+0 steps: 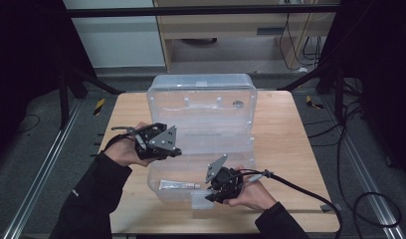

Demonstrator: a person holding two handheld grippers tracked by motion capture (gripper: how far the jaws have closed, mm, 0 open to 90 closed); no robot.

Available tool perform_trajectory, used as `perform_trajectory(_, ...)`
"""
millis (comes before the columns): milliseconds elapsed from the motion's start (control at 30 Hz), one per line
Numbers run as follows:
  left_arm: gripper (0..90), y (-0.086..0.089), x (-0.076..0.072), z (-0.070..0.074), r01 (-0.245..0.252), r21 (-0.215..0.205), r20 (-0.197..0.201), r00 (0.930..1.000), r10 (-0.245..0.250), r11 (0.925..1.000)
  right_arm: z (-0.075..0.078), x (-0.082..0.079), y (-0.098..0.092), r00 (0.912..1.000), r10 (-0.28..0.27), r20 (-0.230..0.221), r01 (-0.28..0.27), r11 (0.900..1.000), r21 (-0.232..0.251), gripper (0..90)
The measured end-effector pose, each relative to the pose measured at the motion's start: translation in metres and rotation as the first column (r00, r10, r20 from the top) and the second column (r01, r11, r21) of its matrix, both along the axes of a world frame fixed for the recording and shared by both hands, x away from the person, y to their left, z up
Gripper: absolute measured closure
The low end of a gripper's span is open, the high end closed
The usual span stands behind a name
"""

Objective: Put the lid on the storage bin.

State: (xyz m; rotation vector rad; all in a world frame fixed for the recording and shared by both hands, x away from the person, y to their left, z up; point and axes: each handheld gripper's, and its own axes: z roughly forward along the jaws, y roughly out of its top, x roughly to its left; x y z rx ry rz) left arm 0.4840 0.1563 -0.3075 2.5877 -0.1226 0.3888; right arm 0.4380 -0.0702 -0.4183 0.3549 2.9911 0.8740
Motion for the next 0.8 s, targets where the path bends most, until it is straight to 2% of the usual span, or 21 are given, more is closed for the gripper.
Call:
perform_trajectory(100,89.6,0.0,-0.003,-0.001,0.001,0.002,0.006,1.0,-0.001,1.0,0.0,-0.001,0.0,0.9999,-0.008,0.011,0.008,1.0,-0.004,70.1)
perform_trajectory(200,89.5,0.0,-0.003,-0.003,0.012,-0.014,-0.001,0.9999,-0.012,0.9998,0.001,-0.003,0.0,0.9996,-0.01,0.028,0.01,1.0,-0.001,69.6)
perform_trajectory(267,89.5,0.001,-0.004,-0.002,-0.006,-0.008,-0.002,1.0,0.006,1.0,0.003,-0.005,-0.001,0.999,-0.016,0.042,0.015,1.0,0.012,69.7)
perform_trajectory(400,89.5,0.0,-0.004,-0.002,-0.008,-0.008,-0.005,1.0,0.008,0.9999,0.019,-0.008,-0.012,0.9975,-0.034,0.061,0.028,0.994,0.101,68.6)
perform_trajectory(467,89.5,0.001,-0.005,-0.003,-0.01,-0.01,-0.005,0.9999,0.01,0.9999,0.029,-0.008,-0.022,0.9941,-0.077,0.077,0.064,0.985,0.159,69.6)
perform_trajectory(600,89.5,0.001,-0.005,-0.003,-0.009,-0.013,-0.006,0.9999,0.009,0.9999,0.042,-0.007,-0.04,0.9873,-0.131,0.091,0.106,0.966,0.234,73.1)
perform_trajectory(767,89.5,0.001,-0.006,-0.004,-0.013,-0.015,-0.007,0.9999,0.013,0.9998,0.058,-0.009,-0.067,0.9734,-0.205,0.102,0.159,0.926,0.342,81.5)
perform_trajectory(800,89.5,0.001,-0.007,-0.004,-0.013,-0.016,-0.007,0.9999,0.013,0.9998,0.06,-0.009,-0.07,0.9716,-0.212,0.105,0.163,0.922,0.352,82.8)
